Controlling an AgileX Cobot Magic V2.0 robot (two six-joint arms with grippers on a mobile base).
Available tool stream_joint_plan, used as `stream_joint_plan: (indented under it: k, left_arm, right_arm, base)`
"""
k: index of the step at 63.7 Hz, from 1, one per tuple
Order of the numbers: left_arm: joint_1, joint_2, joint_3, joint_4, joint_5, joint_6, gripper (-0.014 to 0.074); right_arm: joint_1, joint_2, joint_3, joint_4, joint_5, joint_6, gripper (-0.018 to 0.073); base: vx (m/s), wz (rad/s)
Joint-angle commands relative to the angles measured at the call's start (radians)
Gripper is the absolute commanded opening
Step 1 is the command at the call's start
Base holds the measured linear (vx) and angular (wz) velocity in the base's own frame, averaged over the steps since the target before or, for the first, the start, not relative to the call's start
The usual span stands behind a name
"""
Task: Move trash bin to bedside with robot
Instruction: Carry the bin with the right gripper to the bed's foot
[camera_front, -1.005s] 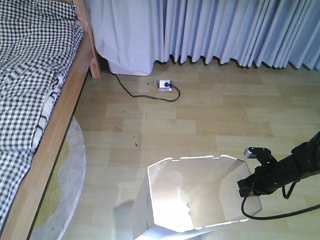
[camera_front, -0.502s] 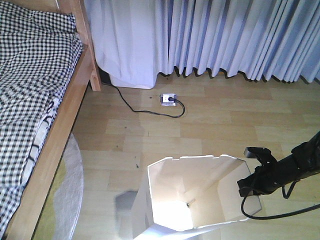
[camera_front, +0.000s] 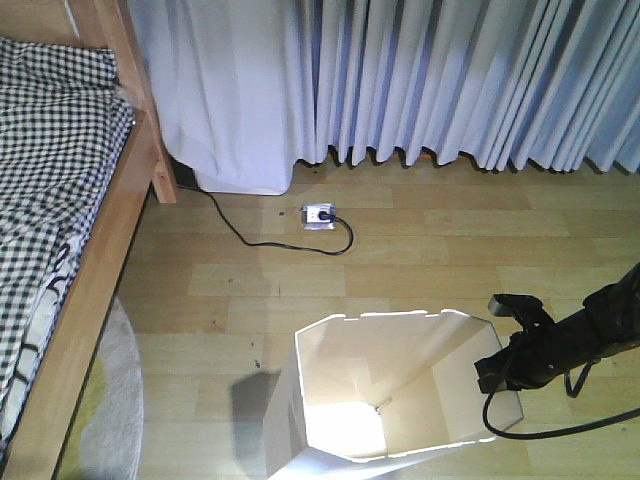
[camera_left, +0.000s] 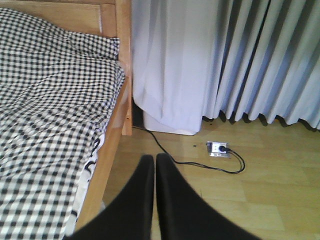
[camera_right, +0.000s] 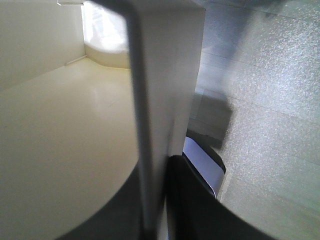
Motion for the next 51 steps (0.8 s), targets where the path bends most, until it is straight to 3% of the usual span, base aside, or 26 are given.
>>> stream_joint_plan:
  k: [1, 51]
  left_arm:
    - [-0.003, -0.014, 0.003, -0.002, -0.066, -0.004, -0.0006]
    - [-0.003, -0.014, 0.003, -0.002, -0.066, -0.004, -0.0006]
  right_arm:
    - [-0.002, -0.074, -0.005, 0.020, 0.223, -0.007, -0.0006]
    - [-0.002, -0.074, -0.005, 0.020, 0.223, -0.007, -0.0006]
  base:
    - [0.13, -0.12]
    - [0.13, -0.04]
